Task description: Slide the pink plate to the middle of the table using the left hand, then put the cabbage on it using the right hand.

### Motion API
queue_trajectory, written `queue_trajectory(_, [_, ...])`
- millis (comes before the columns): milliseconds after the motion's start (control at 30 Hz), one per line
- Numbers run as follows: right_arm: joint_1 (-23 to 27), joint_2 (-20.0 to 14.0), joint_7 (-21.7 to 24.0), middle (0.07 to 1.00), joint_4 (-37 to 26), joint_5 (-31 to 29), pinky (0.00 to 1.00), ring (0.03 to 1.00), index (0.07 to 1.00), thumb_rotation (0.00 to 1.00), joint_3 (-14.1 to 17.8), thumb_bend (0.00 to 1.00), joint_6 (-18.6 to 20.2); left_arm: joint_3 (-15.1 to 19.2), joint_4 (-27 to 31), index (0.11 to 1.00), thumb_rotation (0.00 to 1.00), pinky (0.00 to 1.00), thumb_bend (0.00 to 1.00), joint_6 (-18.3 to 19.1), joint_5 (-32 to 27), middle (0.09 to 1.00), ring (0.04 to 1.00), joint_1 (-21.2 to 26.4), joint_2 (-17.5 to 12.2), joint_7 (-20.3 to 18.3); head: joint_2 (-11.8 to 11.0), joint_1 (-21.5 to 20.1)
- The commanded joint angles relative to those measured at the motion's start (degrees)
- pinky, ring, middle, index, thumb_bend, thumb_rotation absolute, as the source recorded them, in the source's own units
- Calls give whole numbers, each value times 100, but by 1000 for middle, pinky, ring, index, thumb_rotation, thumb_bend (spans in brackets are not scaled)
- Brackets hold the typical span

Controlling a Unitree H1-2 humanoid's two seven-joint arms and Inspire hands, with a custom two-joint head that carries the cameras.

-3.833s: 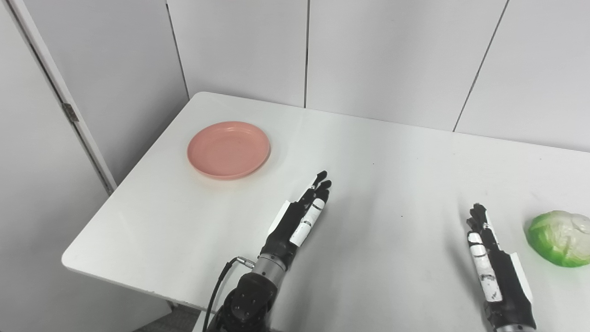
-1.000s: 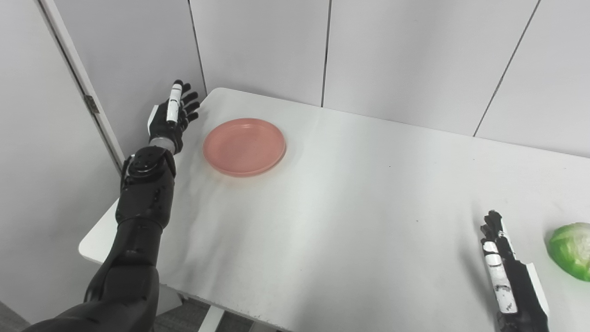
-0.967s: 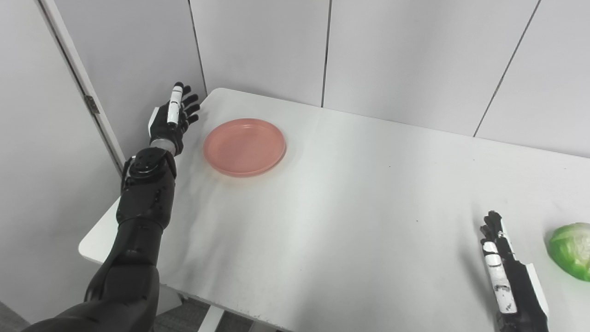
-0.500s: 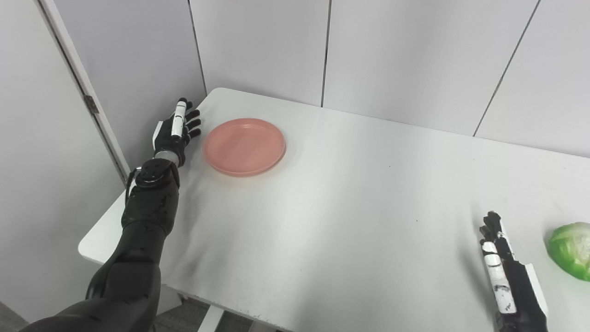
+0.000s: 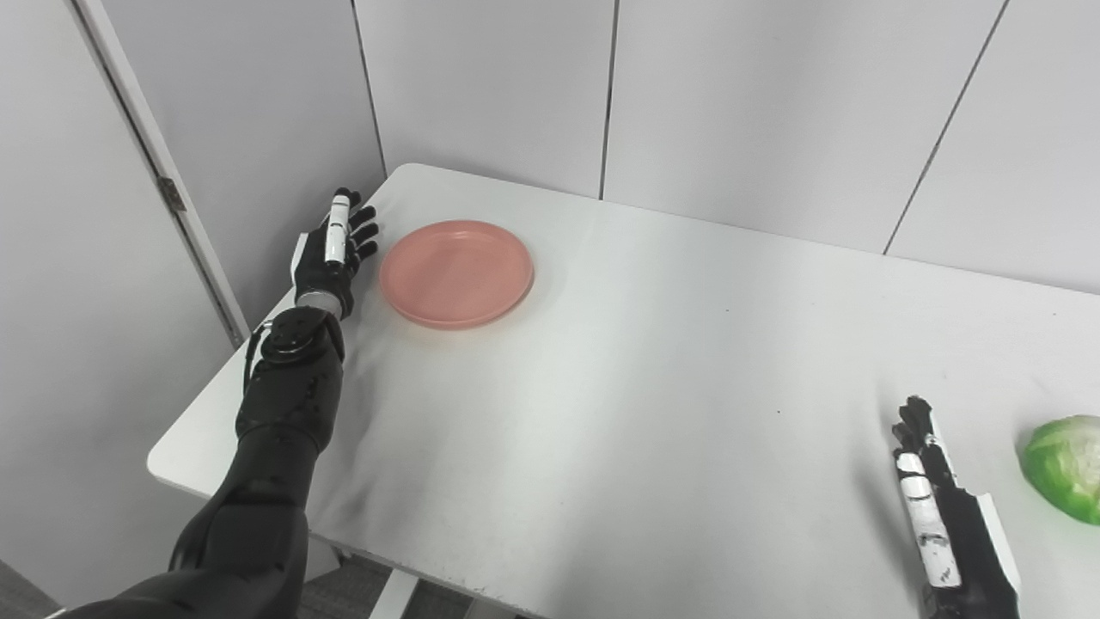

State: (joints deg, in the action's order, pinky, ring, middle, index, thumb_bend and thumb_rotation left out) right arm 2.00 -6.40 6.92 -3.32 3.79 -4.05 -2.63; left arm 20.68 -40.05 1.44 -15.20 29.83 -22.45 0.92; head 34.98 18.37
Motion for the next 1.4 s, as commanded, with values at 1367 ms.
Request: queue_trajectory(1367, [-17, 399, -142, 1000, -70, 145, 986, 1000, 999, 1000, -108, 335, 24, -612, 2047, 864, 1000, 870, 395, 1109, -886, 875, 871, -509, 1648, -668, 399, -1048])
